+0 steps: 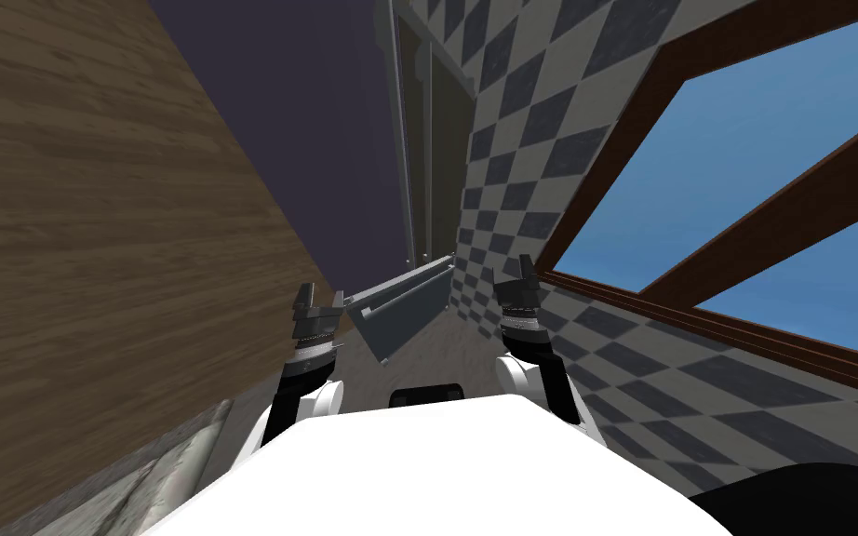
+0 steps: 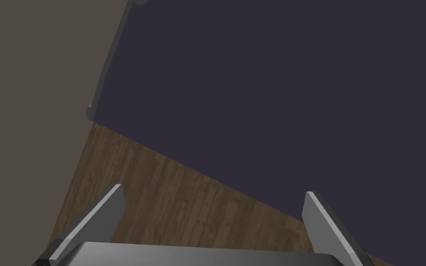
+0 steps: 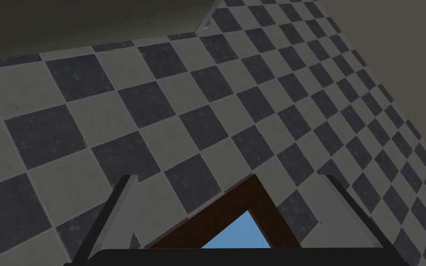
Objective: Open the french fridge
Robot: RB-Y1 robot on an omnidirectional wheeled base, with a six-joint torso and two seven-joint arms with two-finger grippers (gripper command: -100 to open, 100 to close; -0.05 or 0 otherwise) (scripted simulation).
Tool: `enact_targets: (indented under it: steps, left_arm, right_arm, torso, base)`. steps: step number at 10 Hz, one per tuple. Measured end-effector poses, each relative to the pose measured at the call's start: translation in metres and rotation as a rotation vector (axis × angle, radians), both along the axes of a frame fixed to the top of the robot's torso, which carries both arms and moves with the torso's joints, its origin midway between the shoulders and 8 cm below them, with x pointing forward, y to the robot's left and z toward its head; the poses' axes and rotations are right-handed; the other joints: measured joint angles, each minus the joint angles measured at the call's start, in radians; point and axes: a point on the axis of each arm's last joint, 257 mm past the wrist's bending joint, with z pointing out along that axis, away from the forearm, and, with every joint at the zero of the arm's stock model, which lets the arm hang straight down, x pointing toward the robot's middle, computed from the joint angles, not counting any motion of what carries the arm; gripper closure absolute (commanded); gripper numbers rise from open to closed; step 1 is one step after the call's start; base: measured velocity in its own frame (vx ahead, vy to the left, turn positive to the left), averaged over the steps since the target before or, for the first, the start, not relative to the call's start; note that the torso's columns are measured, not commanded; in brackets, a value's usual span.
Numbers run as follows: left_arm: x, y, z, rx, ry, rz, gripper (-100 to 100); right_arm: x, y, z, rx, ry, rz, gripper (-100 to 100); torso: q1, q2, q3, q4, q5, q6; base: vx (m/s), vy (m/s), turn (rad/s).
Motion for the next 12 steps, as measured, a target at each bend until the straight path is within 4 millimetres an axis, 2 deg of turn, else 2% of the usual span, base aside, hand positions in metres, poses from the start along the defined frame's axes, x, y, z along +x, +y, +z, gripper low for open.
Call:
enact_targets:
  steps: [2, 9, 10, 12]
  left_arm:
    - [0.0000, 0.0000, 0.0000, 0.000, 0.000, 0.000, 0]
    - [-0.0001, 0.0000, 0.0002, 0.000, 0.000, 0.000, 0]
    - [-0.0001, 0.0000, 0.0002, 0.000, 0.000, 0.000, -100]
    - [0.0040, -0.0003, -0.0087, 0.025, 0.022, -0.011, -100]
  right_arm:
    - [0.0000, 0.0000, 0.0000, 0.000, 0.000, 0.000, 0]
    - [-0.0001, 0.0000, 0.0002, 0.000, 0.000, 0.000, 0]
    - [-0.0001, 0.0000, 0.0002, 0.000, 0.000, 0.000, 0]
    - [0.0000, 0.0000, -0.0001, 0.000, 0.000, 0.000, 0]
  torso:
    - [0.000, 0.104, -0.209, 0.105, 0.000, 0.000]
    - [0.000, 0.618, -1.234, 0.617, 0.000, 0.000]
    - [0.000, 0.691, -1.382, 0.691, 0.000, 0.000]
    - [0.000, 0.733, -1.472, 0.733, 0.000, 0.000]
  base:
    - [0.000, 0.000, 0.000]
    - [0.000, 0.000, 0.000]
    - [0.027, -0.002, 0.034]
    - [0.059, -0.011, 0.044]
